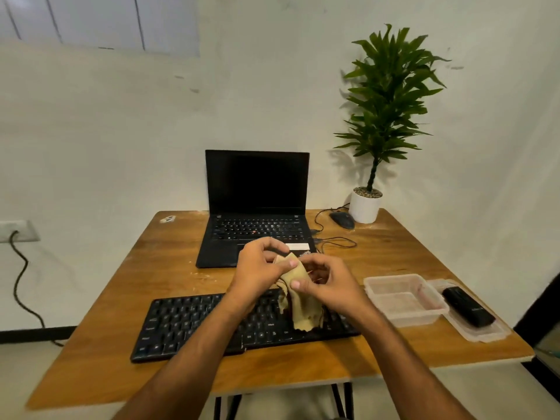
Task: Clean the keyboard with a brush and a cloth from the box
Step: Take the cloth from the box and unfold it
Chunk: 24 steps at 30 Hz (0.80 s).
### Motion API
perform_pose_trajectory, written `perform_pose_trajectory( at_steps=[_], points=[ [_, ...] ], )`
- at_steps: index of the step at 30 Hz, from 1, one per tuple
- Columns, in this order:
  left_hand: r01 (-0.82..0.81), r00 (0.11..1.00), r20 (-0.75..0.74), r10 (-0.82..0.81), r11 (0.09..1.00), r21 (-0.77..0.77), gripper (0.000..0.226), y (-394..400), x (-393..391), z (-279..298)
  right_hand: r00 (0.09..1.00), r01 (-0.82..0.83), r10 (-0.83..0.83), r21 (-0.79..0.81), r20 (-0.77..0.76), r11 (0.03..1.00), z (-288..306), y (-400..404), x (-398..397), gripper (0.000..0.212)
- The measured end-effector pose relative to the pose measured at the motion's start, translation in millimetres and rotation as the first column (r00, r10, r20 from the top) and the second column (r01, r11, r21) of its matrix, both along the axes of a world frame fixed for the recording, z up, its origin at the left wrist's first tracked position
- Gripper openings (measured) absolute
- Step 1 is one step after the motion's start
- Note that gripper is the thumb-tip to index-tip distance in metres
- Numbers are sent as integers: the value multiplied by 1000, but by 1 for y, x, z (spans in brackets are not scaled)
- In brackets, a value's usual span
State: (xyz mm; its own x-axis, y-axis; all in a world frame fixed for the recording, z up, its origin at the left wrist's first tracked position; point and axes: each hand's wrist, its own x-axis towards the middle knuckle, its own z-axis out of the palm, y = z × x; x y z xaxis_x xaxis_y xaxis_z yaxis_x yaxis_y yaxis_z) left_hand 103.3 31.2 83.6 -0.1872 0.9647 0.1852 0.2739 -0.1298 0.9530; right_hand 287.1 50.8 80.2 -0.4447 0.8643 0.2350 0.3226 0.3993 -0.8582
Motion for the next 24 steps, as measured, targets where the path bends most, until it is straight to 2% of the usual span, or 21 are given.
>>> perform_pose_trajectory(
  at_steps=[3, 5, 7, 9, 12, 17, 19, 21, 24],
  points=[
    [-53, 995, 87, 57, 997, -52, 29, -6, -20, -1, 999, 46, -45, 60, -23, 997, -3, -6, -20, 61],
    [-60, 990, 127, 68, 996, -68, 27, -9, -26, -1, 995, 96, -96, 160, -9, 982, -4, -11, -30, 63],
    [-58, 982, 175, 74, 994, -92, 22, -11, -29, 0, 994, 106, -113, 296, 6, 949, -4, -15, -38, 59],
    [-14, 959, 279, 49, 992, -128, 23, -17, -34, 3, 992, 121, -129, 361, -1, 925, -5, -17, -48, 48],
    [49, 910, 412, 30, 983, -180, 27, -26, -41, 10, 983, 153, -124, 241, -133, 958, -3, -18, -52, 30],
    [120, 896, 444, -26, 975, -185, 25, -33, -44, 7, 916, 136, -177, -137, -361, 981, 5, -20, -50, 21],
    [96, 895, 446, -7, 979, -177, 27, -33, -41, 8, 892, 100, -178, -202, -416, 974, 10, -22, -49, 18],
    [28, 911, 411, 42, 986, -164, 23, -30, -38, 7, 923, 74, -104, -95, -371, 993, 10, -25, -49, 15],
    [-66, 965, 245, 91, 992, -109, 22, -24, -36, 4, 983, 137, -116, 150, -141, 979, 4, -27, -53, 12]
  ],
)
